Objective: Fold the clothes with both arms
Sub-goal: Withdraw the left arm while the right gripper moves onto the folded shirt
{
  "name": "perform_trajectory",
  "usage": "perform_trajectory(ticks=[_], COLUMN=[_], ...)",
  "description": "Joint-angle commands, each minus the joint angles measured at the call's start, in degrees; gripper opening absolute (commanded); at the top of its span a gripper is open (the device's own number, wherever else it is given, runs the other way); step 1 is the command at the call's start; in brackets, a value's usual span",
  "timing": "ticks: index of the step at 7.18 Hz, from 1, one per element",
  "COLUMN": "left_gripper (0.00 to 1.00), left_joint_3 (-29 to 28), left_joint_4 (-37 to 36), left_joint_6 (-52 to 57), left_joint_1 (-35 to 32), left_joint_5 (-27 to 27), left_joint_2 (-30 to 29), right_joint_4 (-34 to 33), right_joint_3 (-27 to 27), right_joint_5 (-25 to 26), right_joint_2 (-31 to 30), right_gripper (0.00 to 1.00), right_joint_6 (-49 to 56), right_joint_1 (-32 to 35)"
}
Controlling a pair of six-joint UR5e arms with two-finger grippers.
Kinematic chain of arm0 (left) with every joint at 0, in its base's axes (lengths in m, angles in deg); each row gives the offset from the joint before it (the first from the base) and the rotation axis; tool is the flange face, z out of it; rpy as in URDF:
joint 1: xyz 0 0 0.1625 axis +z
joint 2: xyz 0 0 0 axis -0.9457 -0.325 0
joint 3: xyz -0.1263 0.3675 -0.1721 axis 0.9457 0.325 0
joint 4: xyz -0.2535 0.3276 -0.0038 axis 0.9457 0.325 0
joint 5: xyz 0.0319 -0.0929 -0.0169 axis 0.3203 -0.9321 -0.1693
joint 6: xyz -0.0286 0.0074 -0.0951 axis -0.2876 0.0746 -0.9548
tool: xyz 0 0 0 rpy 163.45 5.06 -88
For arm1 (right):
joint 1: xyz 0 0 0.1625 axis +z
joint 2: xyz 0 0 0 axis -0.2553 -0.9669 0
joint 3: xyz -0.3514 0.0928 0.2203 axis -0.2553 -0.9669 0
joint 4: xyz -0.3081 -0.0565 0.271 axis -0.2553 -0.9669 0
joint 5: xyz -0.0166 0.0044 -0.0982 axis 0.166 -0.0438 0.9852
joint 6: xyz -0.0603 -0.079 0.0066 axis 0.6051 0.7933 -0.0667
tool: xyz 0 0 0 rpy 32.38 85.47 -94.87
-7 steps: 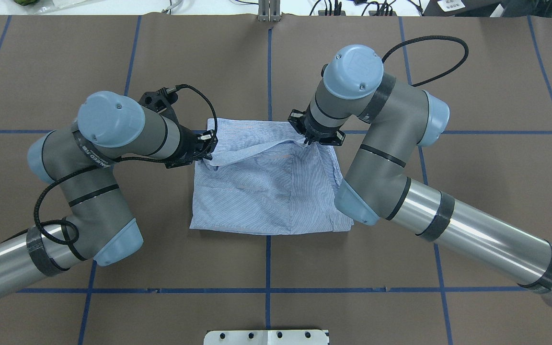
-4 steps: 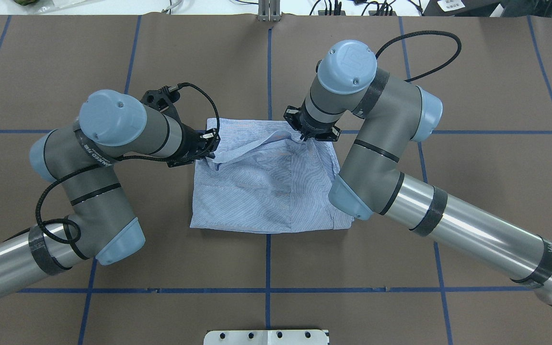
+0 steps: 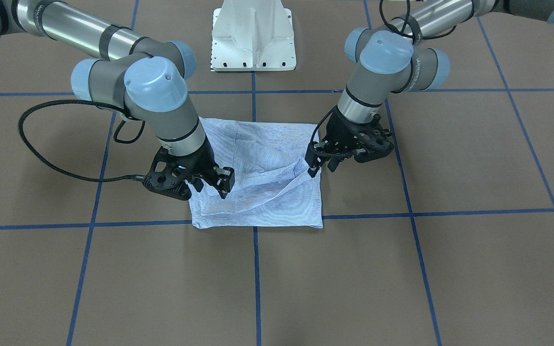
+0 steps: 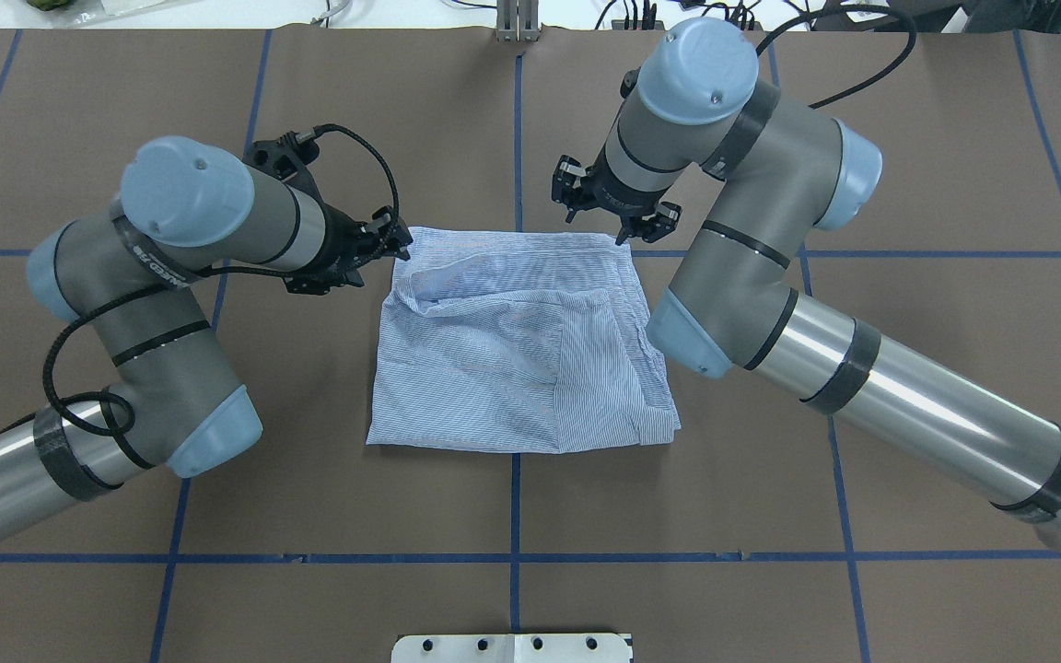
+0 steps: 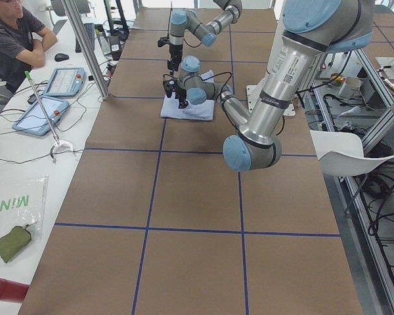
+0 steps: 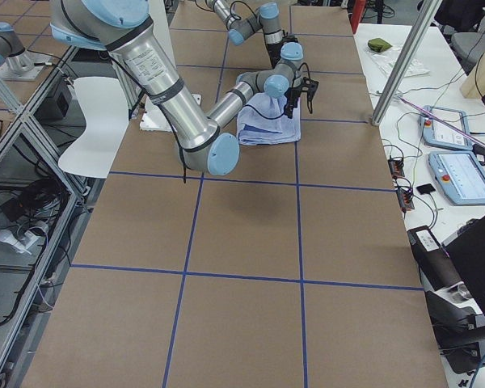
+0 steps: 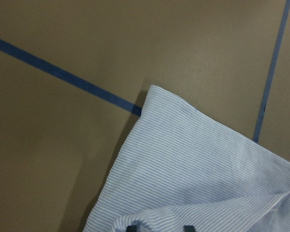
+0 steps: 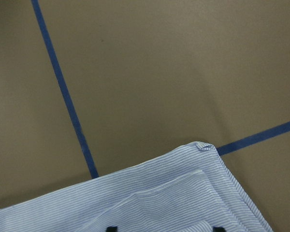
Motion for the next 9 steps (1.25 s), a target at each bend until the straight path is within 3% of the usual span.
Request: perform_trajectory(ticks=[1,3,7,8,9], left_gripper=[0.99,0.99,0.99,0.99,0.99], left_joint_3=[0.2,0.4,0.5,0.5,0.5], left_joint_4=[-0.9,-4.1,-5.3,-5.3,-5.3], left_joint_6=[3.4,11.7,14.0,14.0,14.0], left_joint_1=[-5.6,-10.4,-11.4,-11.4,-11.4], left_joint_5=[-4.2,-6.0,-6.1,-6.2,-6.5], left_joint_2=[0.4,1.2,1.2,1.2,1.2], right_joint_4=[0.0,0.7,19.9,23.0,23.4], right_joint_3=[0.6,1.4,0.4,-0.6,-1.7], right_joint_5=[-1.8,2.0,15.2,18.8,18.8], right_joint_2=[0.2,0.5,-1.6,-1.5,-0.8], right_gripper=[1.00,1.00,1.00,1.00,1.00], right_joint_6=[1.2,6.3,28.0,37.1,40.7], right_joint_1=[0.9,-2.8,-10.0,-10.4,-10.4])
